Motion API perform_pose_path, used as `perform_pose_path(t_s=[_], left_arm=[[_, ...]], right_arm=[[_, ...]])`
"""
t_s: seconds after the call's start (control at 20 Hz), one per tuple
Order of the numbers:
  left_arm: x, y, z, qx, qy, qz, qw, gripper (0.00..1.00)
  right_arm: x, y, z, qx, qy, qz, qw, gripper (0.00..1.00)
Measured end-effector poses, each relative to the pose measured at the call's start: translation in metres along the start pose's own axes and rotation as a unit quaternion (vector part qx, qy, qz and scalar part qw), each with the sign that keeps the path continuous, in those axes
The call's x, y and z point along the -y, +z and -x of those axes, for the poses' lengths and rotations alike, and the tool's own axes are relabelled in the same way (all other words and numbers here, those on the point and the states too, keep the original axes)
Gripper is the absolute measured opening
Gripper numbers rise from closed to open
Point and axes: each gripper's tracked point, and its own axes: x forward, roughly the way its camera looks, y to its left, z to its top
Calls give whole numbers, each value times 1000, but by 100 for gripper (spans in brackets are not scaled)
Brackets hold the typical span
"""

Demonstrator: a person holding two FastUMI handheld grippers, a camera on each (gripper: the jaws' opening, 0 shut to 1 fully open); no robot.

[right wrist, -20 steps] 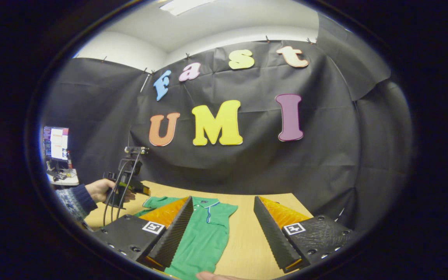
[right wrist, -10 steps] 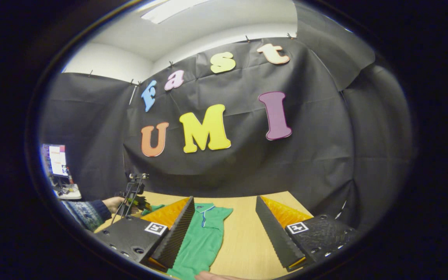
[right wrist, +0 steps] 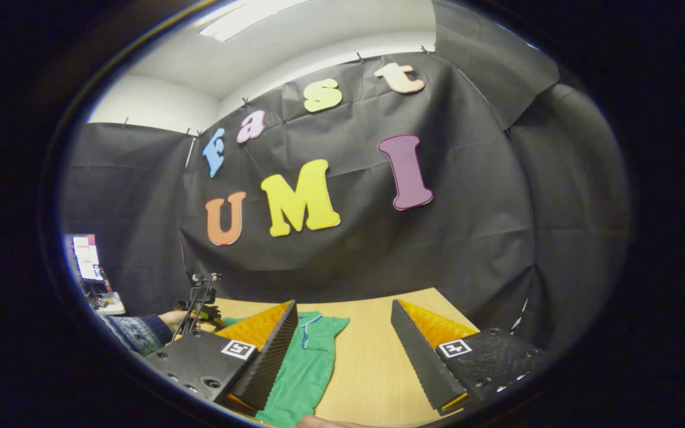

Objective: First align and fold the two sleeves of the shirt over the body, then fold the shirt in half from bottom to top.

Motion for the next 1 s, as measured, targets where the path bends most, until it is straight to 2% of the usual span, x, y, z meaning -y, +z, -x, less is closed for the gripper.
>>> perform_pose_path(t_s=[0.1, 0.15, 0.2, 0.25, 0.3, 0.35, 0.4, 0.45, 0.5, 0.55, 0.65, 0.7, 0.75, 0.8, 0.9, 1.0], left_arm=[[13, 8, 8, 8, -3, -8, 1000, 9], [21, 13, 11, 13, -7, -11, 1000, 9], [28, 18, 16, 19, -9, -16, 1000, 9], [36, 21, 20, 23, -12, -21, 999, 9], [42, 25, 24, 27, -14, -24, 999, 9], [52, 26, 27, 29, -19, -28, 999, 9], [60, 27, 30, 29, -24, -32, 999, 9], [69, 27, 32, 28, -28, -38, 999, 9], [76, 27, 34, 29, -30, -43, 998, 9], [85, 25, 36, 27, -33, -49, 998, 9], [102, 24, 41, 28, -42, -64, 997, 9], [109, 24, 43, 29, -43, -71, 996, 9], [116, 23, 45, 30, -43, -77, 996, 9], [121, 23, 48, 32, -41, -81, 995, 9], [126, 27, 51, 42, -28, -88, 995, 10], [147, 25, 55, 41, -55, -95, 993, 10]], right_arm=[[-4, 0, -2, 1, 6, 5, 1000, 95], [-5, 1, -3, 2, 8, 5, 1000, 91], [-6, 2, -2, 4, 9, 1, 1000, 95], [-6, 2, -2, 4, 10, -3, 1000, 91], [-5, 0, -3, 2, 10, -5, 1000, 95], [-2, 1, -3, 1, 8, -6, 1000, 95], [0, 2, -4, 1, 5, -6, 1000, 91], [3, 3, -4, 1, 1, -7, 1000, 95], [6, 3, -5, 1, -1, -8, 1000, 91], [7, 1, -6, -1, -3, -10, 1000, 95], [10, 0, -8, -2, -6, -12, 1000, 95], [11, 0, -8, -3, -6, -12, 1000, 95], [11, 1, -8, -4, -5, -13, 1000, 90], [12, 1, -8, -5, -6, -13, 1000, 95], [17, 3, -7, -4, -8, -14, 1000, 95], [20, 5, -7, -1, -12, -15, 1000, 95]])
